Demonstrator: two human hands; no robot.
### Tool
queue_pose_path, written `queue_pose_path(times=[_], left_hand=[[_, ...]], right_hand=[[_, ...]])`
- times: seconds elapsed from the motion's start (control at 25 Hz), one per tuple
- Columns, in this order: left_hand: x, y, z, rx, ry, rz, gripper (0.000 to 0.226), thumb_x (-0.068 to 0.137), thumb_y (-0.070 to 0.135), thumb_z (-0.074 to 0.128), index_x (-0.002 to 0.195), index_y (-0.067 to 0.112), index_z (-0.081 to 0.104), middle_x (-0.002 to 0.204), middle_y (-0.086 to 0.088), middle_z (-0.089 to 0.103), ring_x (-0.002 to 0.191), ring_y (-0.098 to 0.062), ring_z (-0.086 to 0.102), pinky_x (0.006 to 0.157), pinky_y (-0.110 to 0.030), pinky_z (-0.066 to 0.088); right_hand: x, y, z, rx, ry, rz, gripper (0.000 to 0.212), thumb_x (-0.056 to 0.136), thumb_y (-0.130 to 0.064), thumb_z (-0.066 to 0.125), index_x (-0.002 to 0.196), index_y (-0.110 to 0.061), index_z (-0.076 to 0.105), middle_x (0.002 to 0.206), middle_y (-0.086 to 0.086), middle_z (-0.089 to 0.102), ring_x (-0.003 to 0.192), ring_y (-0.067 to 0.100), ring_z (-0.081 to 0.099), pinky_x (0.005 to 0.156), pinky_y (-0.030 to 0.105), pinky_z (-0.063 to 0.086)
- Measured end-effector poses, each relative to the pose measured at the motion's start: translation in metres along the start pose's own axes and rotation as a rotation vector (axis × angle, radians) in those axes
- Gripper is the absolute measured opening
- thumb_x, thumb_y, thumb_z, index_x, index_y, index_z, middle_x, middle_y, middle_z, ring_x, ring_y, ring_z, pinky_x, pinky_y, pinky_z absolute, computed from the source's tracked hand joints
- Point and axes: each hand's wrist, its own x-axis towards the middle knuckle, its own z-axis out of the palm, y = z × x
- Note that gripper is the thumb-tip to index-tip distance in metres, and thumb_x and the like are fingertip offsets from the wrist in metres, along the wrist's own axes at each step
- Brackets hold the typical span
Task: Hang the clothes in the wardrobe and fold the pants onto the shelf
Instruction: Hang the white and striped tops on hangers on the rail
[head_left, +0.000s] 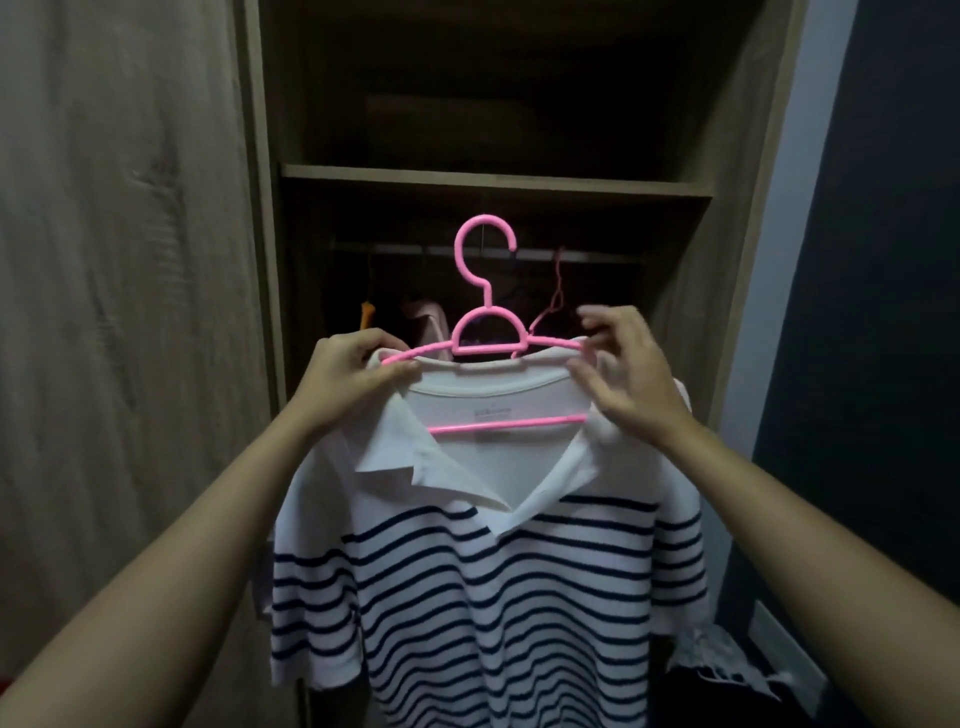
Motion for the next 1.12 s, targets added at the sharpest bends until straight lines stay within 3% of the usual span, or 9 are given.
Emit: queue_pose_path(times=[0.08,0.16,0.24,0.48,0.64,0.76,0.88,1.0,1.12], left_hand=[[-0.002,-0.003,-0.006,-0.032,-0.001,0.009,0.016,0.077,0.024,0.075,0.091,0.018,0.071,0.080,0.005,0.071,0.075,-0.007,0.067,0.067,-0.021,0.052],[-0.001,-0.007,-0.011,-0.047,-0.001,0.008,0.017,0.076,0.022,0.076,0.091,0.017,0.072,0.081,0.004,0.071,0.077,-0.010,0.068,0.068,-0.023,0.053],[0.001,-0.010,-0.014,-0.025,0.008,-0.006,0.018,0.075,0.021,0.077,0.091,0.017,0.072,0.082,0.003,0.071,0.077,-0.012,0.067,0.068,-0.026,0.053],[0.003,-0.004,0.000,0.014,-0.053,0.032,0.020,0.075,0.021,0.077,0.093,0.014,0.073,0.080,0.004,0.070,0.072,-0.002,0.064,0.062,-0.011,0.047],[0.006,0.002,0.000,0.042,-0.083,0.027,0.026,0.078,0.026,0.075,0.102,0.018,0.069,0.090,0.008,0.067,0.081,0.001,0.061,0.068,-0.013,0.045],[0.002,-0.012,-0.016,0.127,-0.198,-0.026,0.035,0.078,0.043,0.071,0.107,0.025,0.064,0.094,0.009,0.064,0.086,-0.002,0.059,0.068,-0.015,0.045],[-0.011,-0.024,-0.022,0.066,-0.225,-0.086,0.043,0.072,0.059,0.062,0.098,0.026,0.064,0.090,0.003,0.064,0.080,-0.011,0.061,0.064,-0.025,0.048],[-0.029,-0.041,-0.021,-0.087,-0.244,-0.204,0.044,0.070,0.049,0.069,0.110,0.034,0.057,0.108,0.010,0.059,0.095,-0.004,0.058,0.075,-0.024,0.050],[-0.062,-0.078,-0.018,-0.025,-0.402,-0.373,0.021,0.081,0.031,0.070,0.099,0.024,0.062,0.098,0.000,0.063,0.086,-0.016,0.063,0.070,-0.028,0.052]], right_hand=[[0.006,0.006,-0.014,0.086,-0.150,0.184,0.037,0.090,-0.026,0.051,0.127,-0.024,0.048,0.119,-0.006,0.052,0.103,0.005,0.052,0.091,0.016,0.040],[0.009,0.012,-0.024,0.085,-0.421,0.306,0.020,0.094,-0.033,0.044,0.104,-0.026,0.060,0.100,-0.011,0.060,0.093,0.003,0.054,0.084,0.024,0.041],[0.006,0.013,-0.022,0.087,-0.527,0.282,0.015,0.092,-0.034,0.049,0.090,-0.028,0.063,0.082,-0.014,0.063,0.079,0.002,0.056,0.075,0.027,0.043],[0.002,0.004,-0.003,-0.048,-0.466,0.220,0.034,0.090,-0.040,0.053,0.123,-0.031,0.052,0.118,-0.011,0.064,0.106,0.010,0.062,0.089,0.035,0.050],[0.010,-0.014,0.019,-0.349,-0.359,0.191,0.023,0.097,-0.036,0.039,0.102,-0.028,0.060,0.106,-0.006,0.066,0.099,0.023,0.060,0.068,0.031,0.037],[0.011,-0.017,0.019,-0.378,-0.193,0.228,0.024,0.097,-0.029,0.038,0.101,-0.024,0.061,0.106,-0.003,0.066,0.100,0.022,0.059,0.067,0.027,0.027],[0.017,-0.015,0.018,-0.363,-0.232,0.257,0.023,0.096,-0.026,0.039,0.101,-0.023,0.061,0.107,-0.001,0.066,0.101,0.024,0.058,0.069,0.029,0.029],[0.023,-0.010,0.011,-0.381,-0.231,0.260,0.024,0.096,-0.025,0.039,0.102,-0.022,0.061,0.108,0.000,0.066,0.104,0.026,0.057,0.073,0.032,0.032],[0.024,-0.004,-0.005,-0.385,-0.229,0.305,0.025,0.097,-0.025,0.038,0.102,-0.021,0.062,0.110,0.001,0.065,0.105,0.027,0.056,0.075,0.033,0.031]])
